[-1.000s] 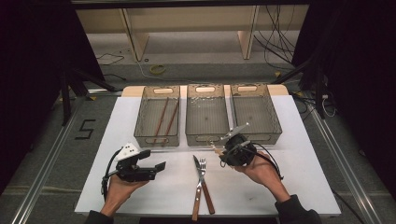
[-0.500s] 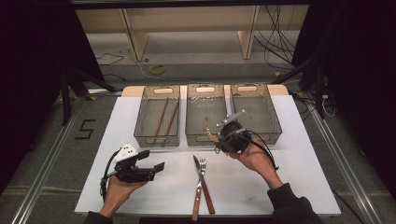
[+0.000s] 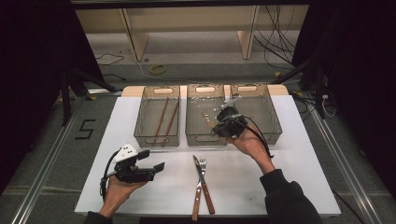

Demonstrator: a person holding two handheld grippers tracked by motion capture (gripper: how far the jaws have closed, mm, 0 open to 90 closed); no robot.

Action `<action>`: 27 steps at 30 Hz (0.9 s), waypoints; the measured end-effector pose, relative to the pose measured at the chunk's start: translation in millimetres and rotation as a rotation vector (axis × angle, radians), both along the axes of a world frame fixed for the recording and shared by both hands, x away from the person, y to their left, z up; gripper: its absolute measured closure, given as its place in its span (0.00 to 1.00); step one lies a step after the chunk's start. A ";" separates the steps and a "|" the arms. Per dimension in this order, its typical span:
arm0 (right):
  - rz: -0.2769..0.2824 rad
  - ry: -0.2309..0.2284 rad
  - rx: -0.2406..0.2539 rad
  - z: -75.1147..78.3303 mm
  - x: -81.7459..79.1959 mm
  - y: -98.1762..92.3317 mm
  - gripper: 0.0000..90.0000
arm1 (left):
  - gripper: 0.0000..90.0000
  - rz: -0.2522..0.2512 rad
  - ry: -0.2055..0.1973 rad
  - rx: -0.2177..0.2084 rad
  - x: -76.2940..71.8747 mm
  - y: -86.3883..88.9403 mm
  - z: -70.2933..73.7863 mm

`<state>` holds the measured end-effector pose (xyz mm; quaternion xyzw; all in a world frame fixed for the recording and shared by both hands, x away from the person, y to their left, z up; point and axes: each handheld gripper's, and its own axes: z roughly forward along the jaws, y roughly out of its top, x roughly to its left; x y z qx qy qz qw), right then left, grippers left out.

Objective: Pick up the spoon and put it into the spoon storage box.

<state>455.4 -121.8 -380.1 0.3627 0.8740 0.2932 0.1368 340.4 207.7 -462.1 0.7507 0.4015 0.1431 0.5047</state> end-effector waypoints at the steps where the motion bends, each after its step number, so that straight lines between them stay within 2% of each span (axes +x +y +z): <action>1: -0.006 0.003 0.002 0.9 2.0 0.7 0.86 | 0.19 0.000 0.000 0.000 0.1 0.0 -0.2; 12: -0.027 0.002 0.024 5.0 22.2 13.4 0.86 | 0.19 -0.003 -0.002 -0.002 0.0 0.7 0.0; 27: -0.094 0.008 0.029 0.9 47.3 11.7 0.86 | 0.19 -0.002 -0.004 -0.002 0.2 0.5 -0.3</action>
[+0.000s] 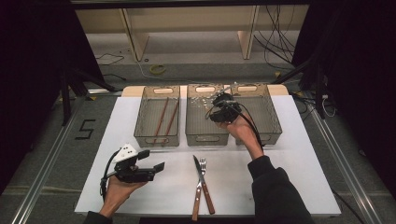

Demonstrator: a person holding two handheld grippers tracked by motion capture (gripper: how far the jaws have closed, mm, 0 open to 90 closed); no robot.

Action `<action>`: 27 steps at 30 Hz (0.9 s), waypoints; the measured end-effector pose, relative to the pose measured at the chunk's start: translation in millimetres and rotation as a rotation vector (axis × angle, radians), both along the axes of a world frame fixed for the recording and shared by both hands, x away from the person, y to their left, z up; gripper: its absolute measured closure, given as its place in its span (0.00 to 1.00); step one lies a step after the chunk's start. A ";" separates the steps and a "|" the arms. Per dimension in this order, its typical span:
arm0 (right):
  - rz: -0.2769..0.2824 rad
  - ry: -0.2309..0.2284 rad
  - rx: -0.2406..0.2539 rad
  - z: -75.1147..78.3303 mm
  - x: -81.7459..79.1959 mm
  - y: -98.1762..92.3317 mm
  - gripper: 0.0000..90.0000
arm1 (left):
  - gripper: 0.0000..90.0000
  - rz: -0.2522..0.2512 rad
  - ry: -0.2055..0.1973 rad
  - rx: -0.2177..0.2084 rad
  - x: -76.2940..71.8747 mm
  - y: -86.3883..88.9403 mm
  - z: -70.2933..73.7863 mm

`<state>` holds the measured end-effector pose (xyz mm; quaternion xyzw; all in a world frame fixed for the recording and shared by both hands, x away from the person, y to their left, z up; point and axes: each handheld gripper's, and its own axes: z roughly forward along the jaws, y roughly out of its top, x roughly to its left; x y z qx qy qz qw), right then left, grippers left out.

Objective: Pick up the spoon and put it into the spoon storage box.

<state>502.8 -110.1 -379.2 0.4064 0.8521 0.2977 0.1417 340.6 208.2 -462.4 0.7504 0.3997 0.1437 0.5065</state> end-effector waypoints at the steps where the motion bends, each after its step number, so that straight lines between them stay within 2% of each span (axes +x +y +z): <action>1: 0.000 0.000 -0.003 -0.5 0.9 0.5 0.86 | 0.19 -0.001 0.000 0.001 0.0 -0.1 0.0; 15: -0.035 0.033 -0.015 -12.9 14.6 6.4 0.86 | 0.19 -0.001 0.000 0.001 0.3 0.2 -0.2; 27: -0.051 0.051 -0.031 -21.6 19.8 11.5 0.86 | 0.19 -0.001 0.003 0.002 0.8 0.0 -0.8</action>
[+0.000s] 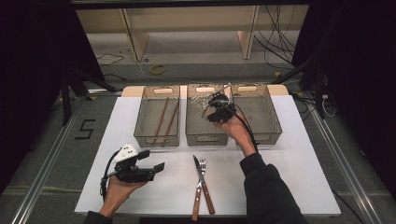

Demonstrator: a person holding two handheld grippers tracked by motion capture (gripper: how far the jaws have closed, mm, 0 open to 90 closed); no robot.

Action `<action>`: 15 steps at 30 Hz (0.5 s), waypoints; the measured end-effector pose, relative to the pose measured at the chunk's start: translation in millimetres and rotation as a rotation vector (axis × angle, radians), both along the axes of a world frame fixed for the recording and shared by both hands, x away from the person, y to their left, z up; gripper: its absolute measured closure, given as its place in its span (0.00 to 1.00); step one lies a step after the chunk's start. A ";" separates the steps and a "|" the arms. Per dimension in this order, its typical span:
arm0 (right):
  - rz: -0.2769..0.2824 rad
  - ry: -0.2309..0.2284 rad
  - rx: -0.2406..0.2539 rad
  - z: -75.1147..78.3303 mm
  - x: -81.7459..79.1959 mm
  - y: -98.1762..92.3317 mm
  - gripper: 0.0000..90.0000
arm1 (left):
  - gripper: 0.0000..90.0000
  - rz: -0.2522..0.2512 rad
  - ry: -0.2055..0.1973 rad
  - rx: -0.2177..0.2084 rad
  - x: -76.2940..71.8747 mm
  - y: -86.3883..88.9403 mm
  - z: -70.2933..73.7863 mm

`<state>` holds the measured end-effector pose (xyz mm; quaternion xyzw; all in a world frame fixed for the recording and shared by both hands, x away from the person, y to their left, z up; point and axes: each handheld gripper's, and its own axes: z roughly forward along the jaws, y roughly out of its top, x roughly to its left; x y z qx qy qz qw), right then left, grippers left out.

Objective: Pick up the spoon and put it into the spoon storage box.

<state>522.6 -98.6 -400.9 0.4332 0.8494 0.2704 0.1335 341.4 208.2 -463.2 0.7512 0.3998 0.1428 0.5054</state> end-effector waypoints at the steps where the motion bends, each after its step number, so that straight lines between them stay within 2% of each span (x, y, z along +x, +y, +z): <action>1: 0.000 0.006 0.003 -0.5 0.6 0.2 0.85 | 0.19 0.000 0.000 0.000 0.0 0.0 0.0; 3: -0.006 0.019 0.003 -2.7 1.9 0.6 0.84 | 0.19 -0.001 -0.001 0.000 -0.1 -0.1 0.1; 6: -0.009 0.034 0.020 -5.5 4.1 -0.7 0.72 | 0.19 0.000 0.000 -0.001 0.0 0.1 0.0; 10: -0.007 0.023 0.035 -1.8 1.9 -2.2 0.65 | 0.19 0.000 -0.001 -0.001 0.0 0.1 0.1; 15: 0.022 -0.001 0.058 6.8 -5.8 -5.0 0.60 | 0.19 0.001 -0.001 -0.002 -0.1 0.1 0.2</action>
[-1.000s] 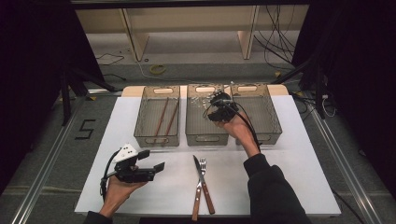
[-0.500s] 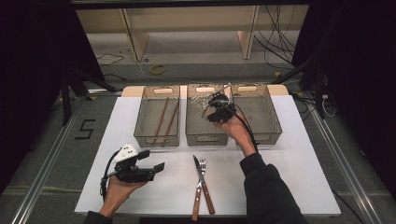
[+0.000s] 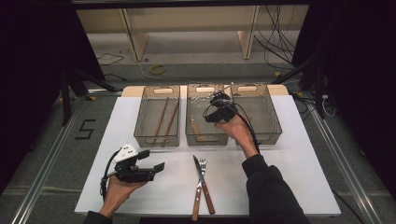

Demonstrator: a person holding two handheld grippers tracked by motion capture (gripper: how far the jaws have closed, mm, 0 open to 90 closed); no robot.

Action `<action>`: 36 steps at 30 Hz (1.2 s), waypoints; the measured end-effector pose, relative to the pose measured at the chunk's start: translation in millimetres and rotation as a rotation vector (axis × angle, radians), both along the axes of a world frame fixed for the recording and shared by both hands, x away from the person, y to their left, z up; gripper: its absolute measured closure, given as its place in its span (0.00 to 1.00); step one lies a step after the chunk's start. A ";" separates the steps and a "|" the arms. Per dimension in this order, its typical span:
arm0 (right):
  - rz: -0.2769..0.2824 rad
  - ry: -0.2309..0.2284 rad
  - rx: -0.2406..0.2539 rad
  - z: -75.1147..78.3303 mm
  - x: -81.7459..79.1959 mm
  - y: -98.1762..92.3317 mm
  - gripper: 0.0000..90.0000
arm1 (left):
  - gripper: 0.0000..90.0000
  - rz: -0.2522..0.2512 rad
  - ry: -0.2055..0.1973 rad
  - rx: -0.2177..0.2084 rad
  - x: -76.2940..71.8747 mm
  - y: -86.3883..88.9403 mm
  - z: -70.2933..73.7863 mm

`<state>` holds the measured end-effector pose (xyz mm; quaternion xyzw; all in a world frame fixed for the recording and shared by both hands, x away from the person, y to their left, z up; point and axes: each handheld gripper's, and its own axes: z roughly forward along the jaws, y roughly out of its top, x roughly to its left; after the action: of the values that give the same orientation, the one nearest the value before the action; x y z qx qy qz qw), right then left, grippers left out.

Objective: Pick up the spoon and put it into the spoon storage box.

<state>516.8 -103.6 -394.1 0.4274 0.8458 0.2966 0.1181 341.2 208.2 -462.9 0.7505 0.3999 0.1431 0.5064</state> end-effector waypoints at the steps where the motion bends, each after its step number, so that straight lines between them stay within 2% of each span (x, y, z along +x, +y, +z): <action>1: 0.006 0.000 0.000 1.6 -2.4 -0.2 0.59 | 0.19 0.000 0.000 0.000 0.0 0.2 0.1; 6: 0.043 -0.022 0.034 9.6 -18.8 -1.4 0.52 | 0.19 0.002 0.002 0.001 0.3 1.0 -0.2; 9: 0.071 -0.037 0.037 12.5 -30.9 -1.9 0.49 | 0.19 0.003 0.002 0.001 0.3 0.5 -0.3; 15: 0.144 -0.051 0.081 12.6 -62.3 -2.0 0.43 | 0.19 0.007 0.001 0.002 0.7 1.3 -0.6; 23: 0.237 -0.030 0.136 6.3 -104.8 -3.3 0.43 | 0.19 0.007 0.001 0.008 0.7 1.3 -0.7; 28: 0.260 -0.016 0.125 -3.5 -119.1 -1.2 0.42 | 0.19 0.008 0.000 0.006 0.6 1.3 -0.6; 36: 0.293 0.007 0.136 -15.0 -137.2 0.1 0.42 | 0.19 0.009 0.000 0.001 0.8 0.9 -0.5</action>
<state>379.6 -103.4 -409.1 0.3074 0.8775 0.3657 0.0417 342.0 209.1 -463.4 0.7489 0.4033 0.1457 0.5052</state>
